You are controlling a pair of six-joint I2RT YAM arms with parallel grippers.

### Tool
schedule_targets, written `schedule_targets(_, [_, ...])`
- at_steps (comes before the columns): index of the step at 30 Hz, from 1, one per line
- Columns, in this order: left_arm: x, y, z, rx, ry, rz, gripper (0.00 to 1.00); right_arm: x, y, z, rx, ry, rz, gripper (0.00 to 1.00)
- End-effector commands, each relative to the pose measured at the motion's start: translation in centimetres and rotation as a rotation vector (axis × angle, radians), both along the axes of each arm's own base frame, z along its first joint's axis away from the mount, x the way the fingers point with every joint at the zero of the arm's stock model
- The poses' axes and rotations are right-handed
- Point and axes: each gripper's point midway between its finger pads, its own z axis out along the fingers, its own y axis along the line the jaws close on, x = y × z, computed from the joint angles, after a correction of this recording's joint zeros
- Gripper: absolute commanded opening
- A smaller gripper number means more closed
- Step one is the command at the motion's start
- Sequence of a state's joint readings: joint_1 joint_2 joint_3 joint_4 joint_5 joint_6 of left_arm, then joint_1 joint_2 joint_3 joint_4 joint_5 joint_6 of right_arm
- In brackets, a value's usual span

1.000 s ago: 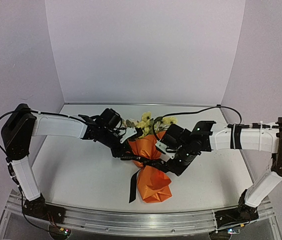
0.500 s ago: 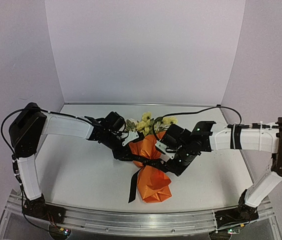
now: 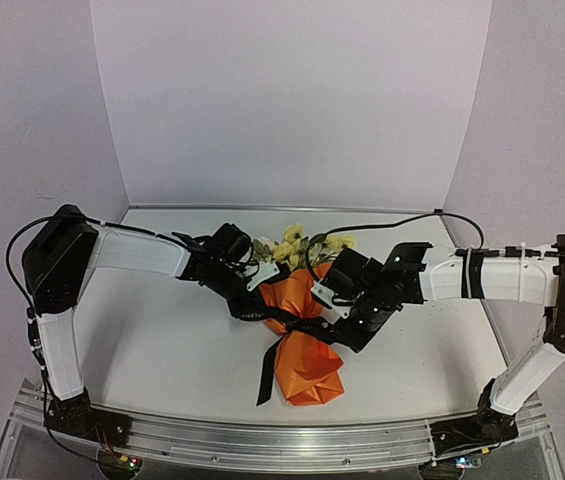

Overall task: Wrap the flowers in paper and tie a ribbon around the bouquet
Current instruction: Cross the half-tied ribbon over the folded bouquet.

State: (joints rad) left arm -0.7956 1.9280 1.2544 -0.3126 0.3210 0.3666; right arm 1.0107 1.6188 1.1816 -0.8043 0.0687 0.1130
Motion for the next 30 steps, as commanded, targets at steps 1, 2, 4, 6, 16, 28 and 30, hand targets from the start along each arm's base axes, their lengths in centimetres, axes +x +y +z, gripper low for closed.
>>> schedule_targets(1, [-0.4,-0.9,4.0,-0.111,-0.024,-0.021,0.0,0.4,-0.3,0.6,-0.001,-0.041,-0.012,0.0])
schedule_targets(2, [-0.6,-0.8,4.3,-0.116,-0.023,-0.022,0.0,0.6,-0.3,0.6,0.0,-0.044,-0.016,0.0])
schedule_targets(4, [-0.9,-0.7,4.8,-0.127,-0.025,-0.025,0.0,1.0,-0.4,0.8,-0.002,-0.054,-0.027,0.0])
schedule_targets(6, [-1.2,-0.6,5.2,-0.136,-0.021,-0.027,0.0,1.5,-0.7,0.9,-0.002,-0.062,-0.044,0.0])
schedule_targets(16, [-2.2,-0.8,4.5,-0.118,0.002,-0.05,0.0,4.9,1.4,2.0,0.087,-0.022,-0.091,0.0])
schedule_targets(28, [-3.7,-2.2,4.5,-0.059,-0.053,-0.065,0.04,5.8,1.1,2.5,0.121,-0.012,-0.136,0.0])
schedule_targets(30, [-3.8,-1.9,4.7,-0.067,-0.056,-0.044,0.1,5.7,0.9,2.3,0.12,-0.007,-0.141,0.0])
